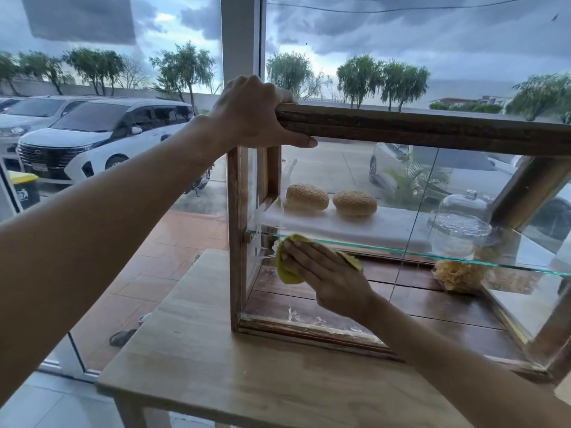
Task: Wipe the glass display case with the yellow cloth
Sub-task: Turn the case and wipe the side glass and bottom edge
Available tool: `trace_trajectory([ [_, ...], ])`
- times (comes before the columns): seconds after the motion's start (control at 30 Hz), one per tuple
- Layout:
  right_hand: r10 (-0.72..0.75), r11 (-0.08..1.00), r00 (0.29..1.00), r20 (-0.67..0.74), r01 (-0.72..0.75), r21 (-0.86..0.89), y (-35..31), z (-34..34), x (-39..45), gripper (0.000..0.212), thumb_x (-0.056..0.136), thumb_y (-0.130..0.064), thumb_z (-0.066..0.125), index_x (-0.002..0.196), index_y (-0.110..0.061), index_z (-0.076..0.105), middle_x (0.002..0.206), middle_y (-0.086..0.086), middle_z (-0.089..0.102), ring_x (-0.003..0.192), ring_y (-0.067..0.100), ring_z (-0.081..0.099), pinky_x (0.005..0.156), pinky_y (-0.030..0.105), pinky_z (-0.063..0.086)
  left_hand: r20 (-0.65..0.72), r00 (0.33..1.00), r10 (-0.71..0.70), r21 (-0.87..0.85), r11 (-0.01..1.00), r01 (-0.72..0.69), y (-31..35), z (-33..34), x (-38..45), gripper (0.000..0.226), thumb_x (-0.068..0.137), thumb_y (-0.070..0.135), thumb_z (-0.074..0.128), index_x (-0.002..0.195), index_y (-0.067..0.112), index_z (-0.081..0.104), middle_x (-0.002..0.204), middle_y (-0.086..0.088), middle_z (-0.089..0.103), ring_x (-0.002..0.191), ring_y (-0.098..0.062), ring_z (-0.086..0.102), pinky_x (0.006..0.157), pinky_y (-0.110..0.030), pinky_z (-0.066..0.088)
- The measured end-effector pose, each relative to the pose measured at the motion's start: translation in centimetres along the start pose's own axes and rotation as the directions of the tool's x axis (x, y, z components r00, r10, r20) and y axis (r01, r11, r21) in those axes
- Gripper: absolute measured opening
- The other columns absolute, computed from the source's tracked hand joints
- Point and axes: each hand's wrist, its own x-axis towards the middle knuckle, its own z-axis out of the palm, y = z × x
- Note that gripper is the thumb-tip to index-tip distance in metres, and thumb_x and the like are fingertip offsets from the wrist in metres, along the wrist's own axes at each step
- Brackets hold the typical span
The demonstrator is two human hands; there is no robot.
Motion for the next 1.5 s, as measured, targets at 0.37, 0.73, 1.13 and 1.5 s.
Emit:
trace_trajectory([
  [0.37, -0.206, 0.978, 0.97, 0.131, 0.209, -0.008, -4.0, 3.7, -4.0, 0.043, 0.1, -0.01, 0.034, 0.141, -0.005, 0.043, 0.151, 0.011, 0.036, 0.141, 0.023, 0.031, 0.116, 0.035, 0.026, -0.007, 1.0, -0.007, 0.002, 1.0, 0.007, -0.1, 0.0, 0.1, 0.104, 0.047, 0.094, 0.031, 0.114, 0.023, 0.068, 0.078, -0.002, 0.071, 0.067, -0.015, 0.053, 0.085, -0.032, 0.047],
  [0.73, -0.234, 0.972, 0.939, 0.252, 0.23, 0.044, -4.4, 2.2, -5.1, 0.037, 0.099, -0.018, 0.041, 0.132, -0.015, 0.055, 0.146, 0.003, 0.045, 0.136, 0.017, 0.039, 0.116, 0.031, 0.019, 0.027, 1.0, -0.002, -0.038, 0.999, 0.003, 0.5, -0.6, -0.1, 0.106, 0.044, 0.093, 0.034, 0.117, 0.023, 0.066, 0.075, 0.001, 0.069, 0.065, -0.015, 0.055, 0.079, -0.025, 0.049],
  [1.13, 0.213, 0.973, 0.966, -0.15, -0.224, -0.06, 6.0, -6.6, 2.5, 0.057, 0.081, 0.008, 0.045, 0.136, -0.007, 0.052, 0.145, 0.012, 0.044, 0.135, 0.025, 0.04, 0.11, 0.038, 0.033, 0.001, 0.998, 0.058, -0.022, 0.998, -0.058, 0.4, -0.2, 0.0, 0.082, 0.063, 0.08, 0.055, 0.115, 0.016, 0.065, 0.075, 0.004, 0.065, 0.065, -0.011, 0.053, 0.074, -0.02, 0.041],
  [1.5, 0.133, 0.989, 0.99, -0.05, -0.136, -0.057, 6.0, -5.9, 7.4, 0.058, 0.084, 0.005, 0.038, 0.141, -0.003, 0.043, 0.15, 0.012, 0.036, 0.14, 0.026, 0.033, 0.114, 0.043, 0.031, -0.033, 0.998, 0.053, -0.043, 0.998, -0.054, 0.3, -0.4, 0.4, 0.082, 0.061, 0.078, 0.06, 0.111, 0.013, 0.068, 0.072, 0.003, 0.064, 0.064, -0.012, 0.054, 0.074, -0.02, 0.042],
])
